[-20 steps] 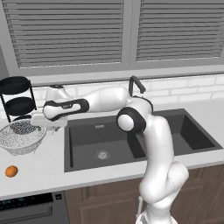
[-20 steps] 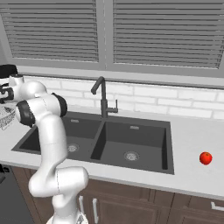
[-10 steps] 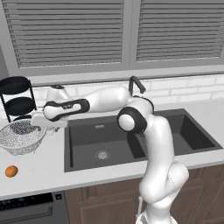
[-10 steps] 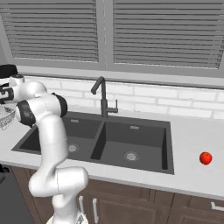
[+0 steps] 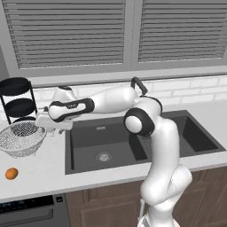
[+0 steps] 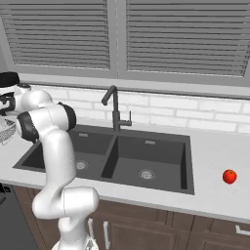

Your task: Put the colander in the sink, put the apple, tangerine in the colander, and turn on the sink faucet and pour water over the colander.

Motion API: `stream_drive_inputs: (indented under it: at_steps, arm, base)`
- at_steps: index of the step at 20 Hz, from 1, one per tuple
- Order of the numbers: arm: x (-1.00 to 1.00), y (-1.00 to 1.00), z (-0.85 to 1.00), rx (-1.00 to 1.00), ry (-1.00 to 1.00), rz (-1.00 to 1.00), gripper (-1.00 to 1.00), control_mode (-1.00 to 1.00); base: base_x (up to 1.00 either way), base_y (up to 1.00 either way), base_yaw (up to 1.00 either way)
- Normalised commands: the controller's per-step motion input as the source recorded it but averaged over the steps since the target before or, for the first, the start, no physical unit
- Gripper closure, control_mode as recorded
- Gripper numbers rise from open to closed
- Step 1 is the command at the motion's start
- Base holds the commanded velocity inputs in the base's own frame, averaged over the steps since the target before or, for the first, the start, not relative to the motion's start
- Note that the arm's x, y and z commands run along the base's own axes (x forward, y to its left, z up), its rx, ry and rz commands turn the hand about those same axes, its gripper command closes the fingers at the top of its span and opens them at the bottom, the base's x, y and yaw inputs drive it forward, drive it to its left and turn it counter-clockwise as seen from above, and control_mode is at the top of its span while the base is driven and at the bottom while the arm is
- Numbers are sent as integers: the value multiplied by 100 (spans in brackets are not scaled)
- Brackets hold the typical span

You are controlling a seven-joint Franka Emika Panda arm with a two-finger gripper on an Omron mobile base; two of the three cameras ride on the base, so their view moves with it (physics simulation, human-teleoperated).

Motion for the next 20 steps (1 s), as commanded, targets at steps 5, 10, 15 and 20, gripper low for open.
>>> stream_drive_inputs:
  at_steps: [5, 10, 15, 20]
  arm:
    - [-6, 2, -4, 3, 0, 0, -100, -100]
    - [0, 7, -1, 3, 0, 0, -100, -100]
    - [0, 14, 0, 2, -4, 0, -100, -100]
    - [0, 10, -1, 2, -4, 0, -100, -100]
  base:
    - [0, 0, 0]
    - [0, 0, 0]
    - [0, 0, 0]
    - [0, 0, 0]
